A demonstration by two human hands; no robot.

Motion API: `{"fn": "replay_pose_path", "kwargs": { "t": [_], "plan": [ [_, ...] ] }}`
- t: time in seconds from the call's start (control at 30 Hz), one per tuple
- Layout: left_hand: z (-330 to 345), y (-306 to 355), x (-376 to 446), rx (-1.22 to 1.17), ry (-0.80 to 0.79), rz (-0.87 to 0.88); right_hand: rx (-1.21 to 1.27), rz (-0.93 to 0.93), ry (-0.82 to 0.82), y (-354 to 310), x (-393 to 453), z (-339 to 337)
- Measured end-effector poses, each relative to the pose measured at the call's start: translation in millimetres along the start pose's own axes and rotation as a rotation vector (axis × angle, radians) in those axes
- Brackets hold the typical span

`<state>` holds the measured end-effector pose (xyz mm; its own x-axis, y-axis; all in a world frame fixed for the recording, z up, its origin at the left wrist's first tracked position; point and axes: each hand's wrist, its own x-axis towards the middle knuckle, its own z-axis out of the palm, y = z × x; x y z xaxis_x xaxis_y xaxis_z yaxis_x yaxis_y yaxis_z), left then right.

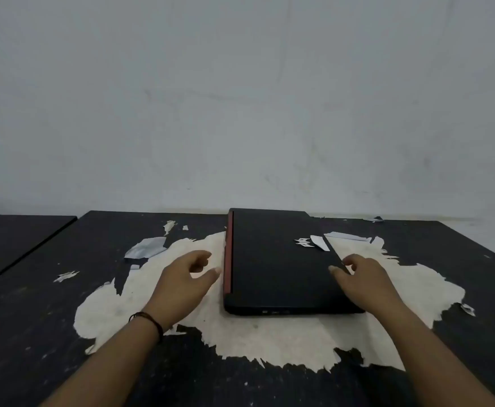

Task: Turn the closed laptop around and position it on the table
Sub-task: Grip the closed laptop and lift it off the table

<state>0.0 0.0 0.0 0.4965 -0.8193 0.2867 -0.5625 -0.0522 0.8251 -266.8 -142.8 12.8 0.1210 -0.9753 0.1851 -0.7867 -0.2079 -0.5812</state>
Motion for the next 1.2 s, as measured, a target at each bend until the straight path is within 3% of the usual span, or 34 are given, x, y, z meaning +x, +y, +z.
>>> {"fn": "replay_pose_path", "kwargs": {
  "t": [0.23, 0.4, 0.67, 0.97, 1.2],
  "plan": [
    [36.4, -6.0, 17.9, -0.101, 0.055, -0.1, -0.005, 0.069, 0.045, 6.0, 13.7, 19.0],
    [53.9, -10.6, 15.9, -0.071, 0.052, -0.079, -0.001, 0.045, 0.107, 17.8, 11.1, 31.0],
    [53.5, 0.7, 13.9, -0.027, -0.101, -0.024, 0.095, 0.181, -0.024, 25.1, 19.2, 30.9],
    [57.1, -6.0, 9.9, 0.042, -0.131, -0.067, 0.06, 0.215, -0.078, 29.9, 23.7, 25.4],
    [53.5, -6.6, 14.0, -0.253, -0.202, -0.173, 0.185, 0.25, -0.032, 28.1, 18.4, 26.9]
  ]
}}
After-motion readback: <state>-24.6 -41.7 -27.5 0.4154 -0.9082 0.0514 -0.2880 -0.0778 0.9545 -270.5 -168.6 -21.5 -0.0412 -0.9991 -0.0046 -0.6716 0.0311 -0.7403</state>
